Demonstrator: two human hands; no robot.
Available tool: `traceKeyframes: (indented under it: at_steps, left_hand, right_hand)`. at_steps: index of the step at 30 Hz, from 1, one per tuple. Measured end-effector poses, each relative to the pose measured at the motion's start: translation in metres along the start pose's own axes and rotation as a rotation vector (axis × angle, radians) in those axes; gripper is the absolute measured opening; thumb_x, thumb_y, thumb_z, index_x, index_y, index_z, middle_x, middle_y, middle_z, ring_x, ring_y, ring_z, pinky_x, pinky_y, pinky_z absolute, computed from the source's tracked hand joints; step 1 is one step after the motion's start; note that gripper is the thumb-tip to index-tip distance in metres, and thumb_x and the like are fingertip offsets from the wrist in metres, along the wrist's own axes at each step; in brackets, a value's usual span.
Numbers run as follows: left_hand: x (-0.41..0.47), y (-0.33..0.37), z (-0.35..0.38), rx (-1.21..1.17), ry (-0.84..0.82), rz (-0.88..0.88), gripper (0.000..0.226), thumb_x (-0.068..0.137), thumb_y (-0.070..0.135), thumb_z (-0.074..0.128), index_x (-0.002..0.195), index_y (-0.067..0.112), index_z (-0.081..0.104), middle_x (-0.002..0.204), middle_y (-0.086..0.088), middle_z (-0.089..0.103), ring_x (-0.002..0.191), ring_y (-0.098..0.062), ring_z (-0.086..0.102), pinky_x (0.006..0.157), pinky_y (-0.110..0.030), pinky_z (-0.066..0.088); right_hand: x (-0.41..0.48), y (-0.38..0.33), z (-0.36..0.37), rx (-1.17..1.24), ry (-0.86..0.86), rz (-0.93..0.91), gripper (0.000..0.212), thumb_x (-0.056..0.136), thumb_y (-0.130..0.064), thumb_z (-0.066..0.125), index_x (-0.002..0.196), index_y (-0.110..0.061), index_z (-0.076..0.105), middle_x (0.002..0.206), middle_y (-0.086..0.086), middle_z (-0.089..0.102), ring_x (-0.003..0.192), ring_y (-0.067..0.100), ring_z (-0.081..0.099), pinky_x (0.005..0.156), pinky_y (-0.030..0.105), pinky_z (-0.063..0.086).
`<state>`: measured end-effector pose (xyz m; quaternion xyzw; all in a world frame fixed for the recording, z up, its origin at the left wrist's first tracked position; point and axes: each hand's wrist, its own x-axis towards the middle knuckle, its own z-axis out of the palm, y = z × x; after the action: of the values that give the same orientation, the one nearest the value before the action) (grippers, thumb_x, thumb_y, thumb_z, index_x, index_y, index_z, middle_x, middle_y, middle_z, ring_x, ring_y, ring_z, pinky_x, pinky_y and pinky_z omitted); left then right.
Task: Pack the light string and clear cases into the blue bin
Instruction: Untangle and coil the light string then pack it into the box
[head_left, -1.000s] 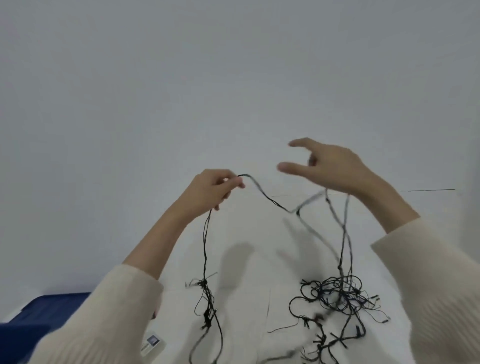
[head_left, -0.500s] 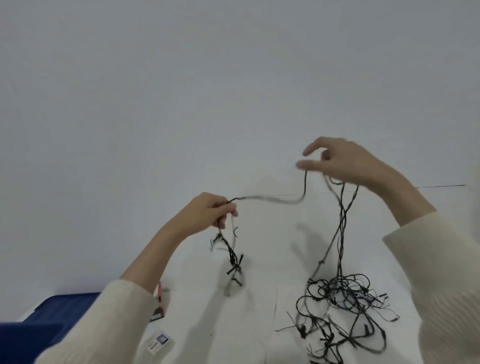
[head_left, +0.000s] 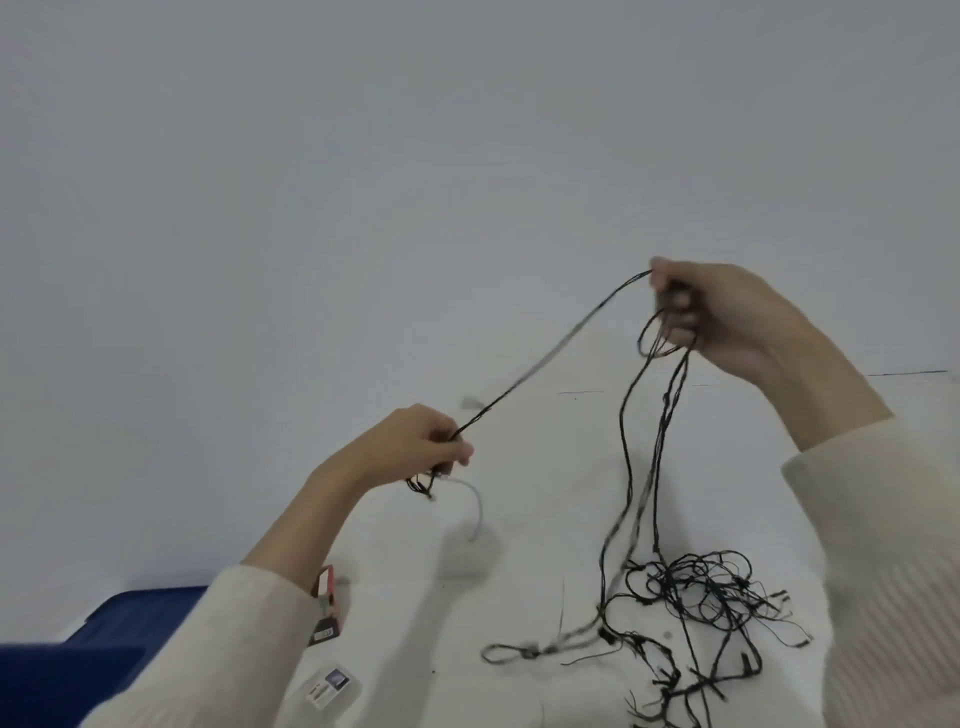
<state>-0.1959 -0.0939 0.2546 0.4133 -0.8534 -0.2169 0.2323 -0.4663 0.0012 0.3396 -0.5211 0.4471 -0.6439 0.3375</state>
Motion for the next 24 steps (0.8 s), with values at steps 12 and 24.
traceKeyframes:
  at_steps: [12, 24]
  left_hand:
    - [0.013, 0.023, 0.012, 0.008, 0.156, 0.045, 0.035, 0.097, 0.031, 0.044, 0.081, 0.017, 0.071, 0.092, 0.001, 0.072, 0.071, -0.001, 0.057, 0.061, -0.008, 0.037]
    - [0.019, 0.058, 0.006, -0.302, 0.262, 0.117, 0.012, 0.085, 0.022, 0.068, 0.083, 0.01, 0.068, 0.074, -0.005, 0.066, 0.059, -0.01, 0.064, 0.057, -0.019, 0.053]
  right_hand:
    - [-0.018, 0.009, 0.018, -1.079, -0.132, -0.1, 0.041, 0.078, -0.057, 0.062, 0.11, -0.031, 0.059, 0.085, -0.002, 0.056, 0.088, 0.012, 0.053, 0.07, 0.027, 0.038]
    - [-0.018, 0.029, 0.032, -0.728, -0.316, -0.043, 0.023, 0.086, -0.033, 0.063, 0.074, -0.014, 0.064, 0.048, -0.016, 0.043, 0.043, 0.002, 0.035, 0.048, 0.018, 0.029]
